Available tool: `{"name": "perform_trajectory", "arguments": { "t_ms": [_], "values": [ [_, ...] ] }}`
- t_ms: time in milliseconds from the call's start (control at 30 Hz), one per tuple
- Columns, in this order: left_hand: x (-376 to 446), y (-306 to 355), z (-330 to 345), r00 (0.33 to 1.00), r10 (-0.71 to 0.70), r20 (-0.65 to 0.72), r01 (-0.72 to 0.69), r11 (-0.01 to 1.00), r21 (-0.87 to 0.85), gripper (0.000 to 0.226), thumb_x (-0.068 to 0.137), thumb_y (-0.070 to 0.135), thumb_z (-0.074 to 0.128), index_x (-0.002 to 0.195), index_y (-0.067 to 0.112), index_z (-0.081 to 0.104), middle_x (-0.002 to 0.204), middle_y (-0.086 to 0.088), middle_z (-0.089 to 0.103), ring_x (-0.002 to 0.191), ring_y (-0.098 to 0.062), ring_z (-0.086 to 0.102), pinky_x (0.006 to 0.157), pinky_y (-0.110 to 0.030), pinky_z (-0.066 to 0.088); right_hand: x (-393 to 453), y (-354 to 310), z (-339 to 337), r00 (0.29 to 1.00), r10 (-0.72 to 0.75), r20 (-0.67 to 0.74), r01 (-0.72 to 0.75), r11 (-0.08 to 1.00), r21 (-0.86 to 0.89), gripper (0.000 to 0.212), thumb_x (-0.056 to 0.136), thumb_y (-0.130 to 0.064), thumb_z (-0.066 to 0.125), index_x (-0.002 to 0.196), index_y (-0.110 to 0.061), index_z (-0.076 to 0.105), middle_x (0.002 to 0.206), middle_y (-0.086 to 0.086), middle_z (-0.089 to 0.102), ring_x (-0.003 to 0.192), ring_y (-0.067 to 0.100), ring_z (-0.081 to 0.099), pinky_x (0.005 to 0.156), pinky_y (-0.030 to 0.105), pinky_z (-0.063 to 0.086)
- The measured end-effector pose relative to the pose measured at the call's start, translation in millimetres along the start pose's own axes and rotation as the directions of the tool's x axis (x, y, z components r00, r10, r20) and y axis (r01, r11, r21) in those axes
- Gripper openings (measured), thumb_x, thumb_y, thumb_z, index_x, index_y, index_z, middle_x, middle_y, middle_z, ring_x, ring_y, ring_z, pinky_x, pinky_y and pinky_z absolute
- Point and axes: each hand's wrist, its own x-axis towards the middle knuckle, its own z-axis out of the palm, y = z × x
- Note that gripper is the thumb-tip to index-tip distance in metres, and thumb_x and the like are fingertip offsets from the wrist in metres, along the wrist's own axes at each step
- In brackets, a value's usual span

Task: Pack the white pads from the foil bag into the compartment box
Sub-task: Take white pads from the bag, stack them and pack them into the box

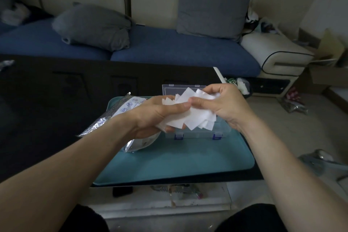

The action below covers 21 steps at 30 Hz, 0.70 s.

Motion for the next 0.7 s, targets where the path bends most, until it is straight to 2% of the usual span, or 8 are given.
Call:
{"name": "perform_trajectory", "arguments": {
  "t_ms": [67, 133, 233, 300, 367, 467, 600, 700],
  "values": [
    [1, -2, 0, 1.0, 0.007, -0.011, -0.007, 0.998, 0.059, 0.046, 0.081, 0.013, 0.077, 0.121, -0.001, 0.06, 0.086, -0.01, 0.066, 0.068, -0.019, 0.063, 0.053, -0.024, 0.04, 1, -1, 4, 0.999, -0.028, -0.031, 0.026, 0.998, -0.057, 0.036, 0.059, -0.026, 0.093, 0.081, -0.006, 0.074, 0.074, -0.004, 0.075, 0.066, 0.006, 0.07, 0.057, 0.022, 0.053],
    [1, -3, -1, 0.999, 0.01, -0.045, -0.006, 0.995, 0.098, 0.043, 0.079, 0.01, 0.076, 0.117, -0.001, 0.062, 0.085, -0.011, 0.067, 0.066, -0.02, 0.063, 0.052, -0.025, 0.039, 2, 1, 5, 1.0, -0.004, -0.017, 0.004, 1.0, -0.001, 0.036, 0.06, -0.033, 0.088, 0.081, -0.007, 0.074, 0.076, -0.003, 0.076, 0.069, 0.007, 0.07, 0.06, 0.026, 0.055],
    [0, -2, -1, 0.997, -0.01, -0.078, 0.015, 0.998, 0.067, 0.03, 0.087, 0.002, 0.068, 0.116, -0.001, 0.06, 0.083, -0.012, 0.068, 0.062, -0.021, 0.063, 0.054, -0.028, 0.036, 2, 5, -3, 0.996, 0.071, 0.057, -0.074, 0.996, 0.047, 0.029, 0.066, -0.026, 0.085, 0.088, -0.009, 0.075, 0.087, 0.003, 0.078, 0.078, 0.014, 0.073, 0.072, 0.032, 0.06],
    [0, -1, -4, 0.993, -0.021, -0.112, 0.027, 0.998, 0.049, 0.023, 0.091, -0.001, 0.061, 0.114, 0.001, 0.06, 0.086, -0.014, 0.071, 0.065, -0.021, 0.068, 0.049, -0.025, 0.037, 3, 8, -11, 0.997, 0.072, 0.004, -0.072, 0.997, 0.035, 0.026, 0.07, -0.021, 0.085, 0.09, -0.008, 0.076, 0.089, 0.005, 0.078, 0.078, 0.015, 0.072, 0.073, 0.03, 0.059],
    [0, -1, -8, 0.988, -0.027, -0.151, 0.037, 0.997, 0.063, 0.023, 0.092, -0.002, 0.059, 0.115, 0.003, 0.059, 0.093, -0.013, 0.073, 0.07, -0.021, 0.072, 0.044, -0.021, 0.038, 6, 9, -19, 0.994, 0.067, -0.085, -0.054, 0.987, 0.155, 0.027, 0.066, -0.025, 0.085, 0.087, -0.01, 0.076, 0.087, 0.007, 0.077, 0.076, 0.017, 0.072, 0.073, 0.03, 0.059],
    [1, -1, -9, 0.991, -0.034, -0.132, 0.044, 0.996, 0.071, 0.025, 0.092, -0.001, 0.06, 0.116, 0.004, 0.058, 0.093, -0.013, 0.072, 0.068, -0.021, 0.07, 0.042, -0.021, 0.037, 6, 8, -25, 0.997, 0.074, -0.013, -0.065, 0.94, 0.336, 0.034, 0.06, -0.031, 0.084, 0.088, -0.014, 0.076, 0.085, 0.004, 0.076, 0.075, 0.015, 0.071, 0.07, 0.026, 0.06],
    [-2, 1, 2, 0.997, -0.079, -0.004, 0.079, 0.995, 0.063, 0.02, 0.085, 0.012, 0.062, 0.104, 0.007, 0.062, 0.08, -0.014, 0.069, 0.062, -0.019, 0.065, 0.044, -0.022, 0.033, 0, 7, -5, 0.975, 0.102, 0.198, -0.14, 0.971, 0.193, 0.037, 0.072, -0.024, 0.076, 0.105, -0.006, 0.074, 0.096, 0.008, 0.076, 0.084, 0.018, 0.072, 0.072, 0.027, 0.06],
    [-2, 2, 7, 0.991, -0.125, 0.057, 0.125, 0.992, 0.006, 0.039, 0.086, 0.03, 0.059, 0.117, 0.006, 0.062, 0.094, -0.019, 0.065, 0.068, -0.026, 0.062, 0.05, -0.027, 0.03, 1, 9, 10, 0.979, 0.09, 0.181, -0.116, 0.984, 0.135, 0.033, 0.071, -0.028, 0.079, 0.095, -0.007, 0.074, 0.092, 0.009, 0.076, 0.083, 0.019, 0.073, 0.069, 0.03, 0.059]
  ]
}}
